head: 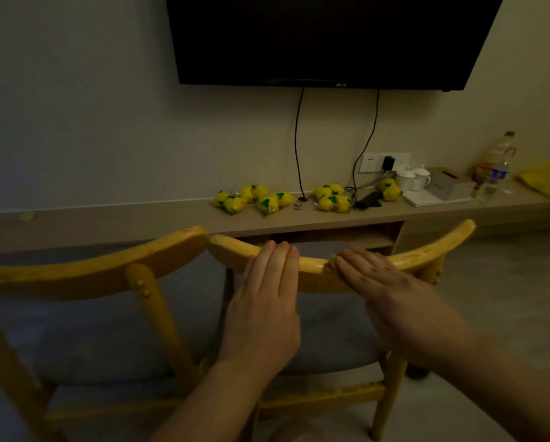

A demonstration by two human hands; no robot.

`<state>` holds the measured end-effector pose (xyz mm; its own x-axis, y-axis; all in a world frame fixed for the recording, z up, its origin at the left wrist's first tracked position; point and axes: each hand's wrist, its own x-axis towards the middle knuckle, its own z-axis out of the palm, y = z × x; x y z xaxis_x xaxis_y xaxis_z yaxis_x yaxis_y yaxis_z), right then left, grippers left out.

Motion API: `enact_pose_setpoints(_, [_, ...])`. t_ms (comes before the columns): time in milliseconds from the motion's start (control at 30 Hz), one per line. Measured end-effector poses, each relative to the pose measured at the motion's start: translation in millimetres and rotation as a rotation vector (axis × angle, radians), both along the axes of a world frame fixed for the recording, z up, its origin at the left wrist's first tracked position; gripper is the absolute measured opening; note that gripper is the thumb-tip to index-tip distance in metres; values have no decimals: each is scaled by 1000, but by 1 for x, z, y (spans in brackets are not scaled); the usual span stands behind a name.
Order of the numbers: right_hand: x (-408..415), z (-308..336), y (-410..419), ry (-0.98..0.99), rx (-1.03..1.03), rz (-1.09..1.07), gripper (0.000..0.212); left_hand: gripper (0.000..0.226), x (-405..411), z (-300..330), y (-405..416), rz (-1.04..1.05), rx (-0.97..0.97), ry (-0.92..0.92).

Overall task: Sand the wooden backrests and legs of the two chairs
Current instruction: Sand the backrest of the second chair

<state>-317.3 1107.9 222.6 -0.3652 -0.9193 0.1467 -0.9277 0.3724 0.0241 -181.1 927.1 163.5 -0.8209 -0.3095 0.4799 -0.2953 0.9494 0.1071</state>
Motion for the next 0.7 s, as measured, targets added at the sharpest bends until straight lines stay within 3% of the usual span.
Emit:
enact_pose_setpoints(267, [9,16,-30,28,78,150,68,81,2,3,5,20,49,-40])
enact_pose_setpoints(533, [-36,24,26,-32,147,119,81,91,5,14,11,36,106,-56])
enact_pose_setpoints(700, [-17,8,-6,45,60,182,68,86,1,13,14,89,74,-10])
